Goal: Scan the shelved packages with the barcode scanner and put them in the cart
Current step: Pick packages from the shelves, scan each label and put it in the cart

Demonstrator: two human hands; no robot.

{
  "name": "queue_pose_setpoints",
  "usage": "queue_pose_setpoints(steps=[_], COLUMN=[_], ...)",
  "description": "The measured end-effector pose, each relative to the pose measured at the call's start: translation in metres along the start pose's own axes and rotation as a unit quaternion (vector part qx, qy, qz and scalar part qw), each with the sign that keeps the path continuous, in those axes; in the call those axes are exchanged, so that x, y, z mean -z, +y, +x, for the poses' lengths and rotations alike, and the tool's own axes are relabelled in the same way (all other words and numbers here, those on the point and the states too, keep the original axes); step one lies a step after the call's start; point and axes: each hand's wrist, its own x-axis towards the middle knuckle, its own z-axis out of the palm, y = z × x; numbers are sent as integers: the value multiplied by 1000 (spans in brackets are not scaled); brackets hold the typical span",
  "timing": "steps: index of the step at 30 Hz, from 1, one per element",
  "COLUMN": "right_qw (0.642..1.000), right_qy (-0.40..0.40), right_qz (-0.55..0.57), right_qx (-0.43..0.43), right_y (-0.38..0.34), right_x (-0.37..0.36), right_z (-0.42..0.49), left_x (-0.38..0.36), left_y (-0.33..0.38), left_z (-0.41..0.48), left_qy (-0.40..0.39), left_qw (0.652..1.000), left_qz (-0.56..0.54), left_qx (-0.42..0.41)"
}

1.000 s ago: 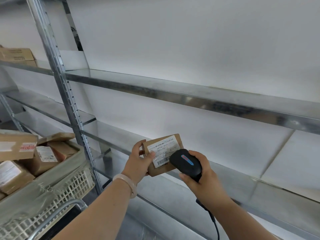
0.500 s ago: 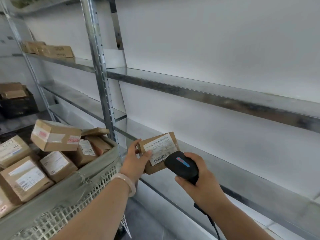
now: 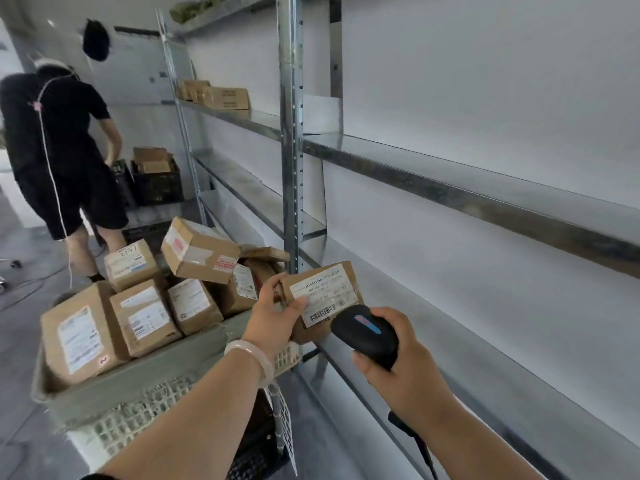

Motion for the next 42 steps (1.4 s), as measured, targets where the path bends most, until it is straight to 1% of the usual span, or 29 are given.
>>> queue_pose_setpoints(steps=[5, 10, 13, 19, 24, 31, 34, 39, 42], right_qw=[999, 998, 998, 999, 999, 999, 999, 997, 995], right_qy=[-36, -51, -53, -39, -18, 4, 8, 30, 40], right_qz=[3, 2, -4, -20, -29, -35, -32, 0, 5], right_qx=[23, 29, 28, 13, 0, -17, -32, -78, -96], right_y=[1, -4, -11, -33, -54, -69, -66, -53, -44], right_x=[-11, -27, -41, -79, -114, -161, -175, -190, -197], right_z=[17, 26, 32, 43, 53, 70, 74, 91, 106], left_x=[12, 31, 45, 85, 120, 166, 181, 198, 199], left_y=[-4, -8, -9, -6, -6, -16, -25, -44, -52], left_z=[6, 17, 25, 49, 69, 92, 96, 105, 110], left_qy=[36, 54, 49, 24, 3, 0, -3, 1, 5], left_qw=[999, 998, 998, 999, 1000, 999, 998, 991, 989], left_qz=[-10, 14, 31, 13, 14, 39, 60, 86, 73], left_qx=[5, -5, -5, 20, 9, -7, 22, 100, 128])
